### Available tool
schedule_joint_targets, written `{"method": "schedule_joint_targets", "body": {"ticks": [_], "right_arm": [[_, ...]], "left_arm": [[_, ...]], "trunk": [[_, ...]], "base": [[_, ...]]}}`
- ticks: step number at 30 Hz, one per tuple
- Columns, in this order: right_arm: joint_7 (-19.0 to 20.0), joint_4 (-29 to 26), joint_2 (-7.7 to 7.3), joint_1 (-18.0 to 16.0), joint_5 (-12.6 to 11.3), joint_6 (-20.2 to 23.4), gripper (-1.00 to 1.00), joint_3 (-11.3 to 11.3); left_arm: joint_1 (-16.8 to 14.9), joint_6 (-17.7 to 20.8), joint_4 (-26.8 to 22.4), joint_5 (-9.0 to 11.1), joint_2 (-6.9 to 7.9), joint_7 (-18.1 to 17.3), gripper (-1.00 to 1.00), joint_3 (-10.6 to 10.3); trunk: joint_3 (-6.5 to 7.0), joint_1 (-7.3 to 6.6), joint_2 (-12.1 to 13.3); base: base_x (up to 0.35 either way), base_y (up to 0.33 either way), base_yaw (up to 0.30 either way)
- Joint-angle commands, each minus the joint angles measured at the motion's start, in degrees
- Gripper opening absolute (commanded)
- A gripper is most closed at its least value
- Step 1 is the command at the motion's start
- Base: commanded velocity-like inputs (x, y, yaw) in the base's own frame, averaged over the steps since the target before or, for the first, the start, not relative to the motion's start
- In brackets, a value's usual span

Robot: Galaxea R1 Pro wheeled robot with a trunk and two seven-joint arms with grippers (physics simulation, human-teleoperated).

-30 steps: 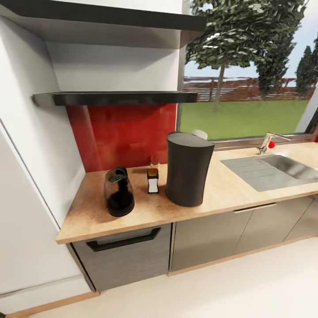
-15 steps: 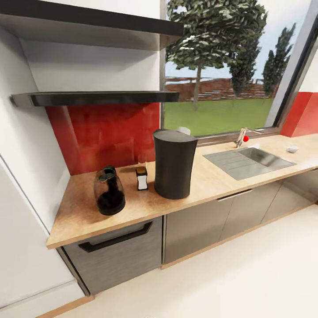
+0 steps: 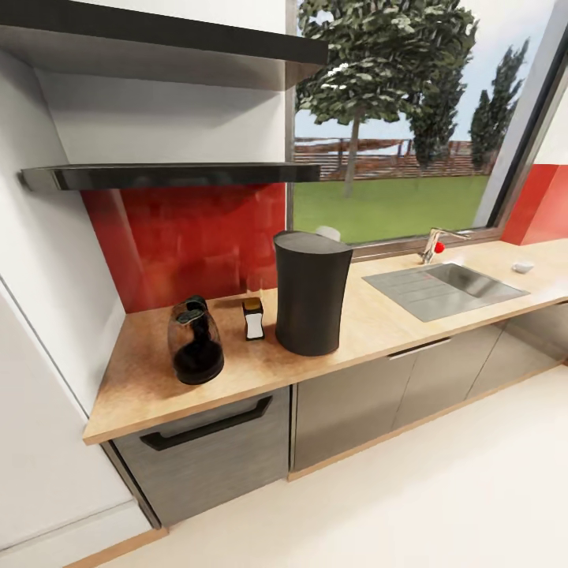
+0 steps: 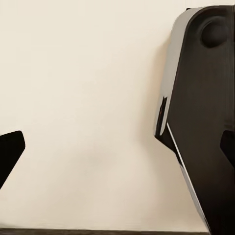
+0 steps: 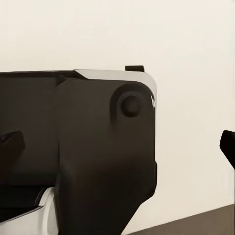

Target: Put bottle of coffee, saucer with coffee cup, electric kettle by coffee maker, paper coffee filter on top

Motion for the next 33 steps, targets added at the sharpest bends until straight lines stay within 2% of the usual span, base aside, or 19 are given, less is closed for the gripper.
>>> {"method": "schedule_joint_targets", "body": {"ticks": [1, 7, 13, 14, 15, 17, 24, 33], "right_arm": [[0.2, 0.0, -0.11, 0.0, 0.4, -0.2, 1.0, -0.5], [0.1, 0.1, -0.63, 0.0, 0.4, -0.2, 1.0, -0.5], [0.1, 0.2, -0.67, 0.0, 0.4, -0.2, 1.0, -0.5], [0.1, 0.2, -0.67, 0.0, 0.4, -0.2, 1.0, -0.5], [0.1, 0.2, -0.65, 0.0, 0.4, -0.2, 1.0, -0.5], [0.1, 0.2, -0.66, 0.0, 0.4, -0.2, 1.0, -0.5], [0.1, 0.3, -0.59, 0.0, 0.4, -0.2, 1.0, -0.5], [0.1, 0.3, -0.58, 0.0, 0.4, -0.2, 1.0, -0.5]], "left_arm": [[0.4, -0.4, 0.2, 0.3, -0.34, 0.2, 1.0, 0.0], [2.3, -2.4, 2.2, 0.2, -2.28, 2.1, 1.0, -0.8], [2.3, -4.3, 2.7, 0.1, -4.21, 2.4, 1.0, -1.0], [2.2, -18.0, 2.5, 0.0, -4.46, 2.3, 1.0, -1.0], [2.2, -14.7, 2.3, 0.0, -4.53, 2.2, 1.0, -1.0], [2.2, -10.5, 2.1, -0.1, -4.54, 2.2, 1.0, -1.1], [2.1, -8.8, 2.1, 0.0, -4.47, 2.2, 1.0, -1.1], [2.1, -8.8, 2.1, 0.1, -4.54, 2.3, 1.0, -1.0]], "trunk": [[-0.1, 0.03, -0.1], [-0.1, 0.03, -0.1], [-0.1, 0.03, -0.1], [-0.1, 0.03, -0.1], [-0.1, 0.03, -0.1], [-0.1, 0.03, -0.1], [-0.1, 0.03, -0.1], [-0.1, 0.03, -0.1]], "base": [[0.022, 0.0, 0.0], [0.198, -0.092, 0.0], [0.278, -0.163, 0.0], [0.28, -0.168, 0.0], [0.28, -0.168, 0.0], [0.281, -0.168, 0.0], [0.264, -0.18, 0.043], [0.19, -0.259, 0.254]]}}
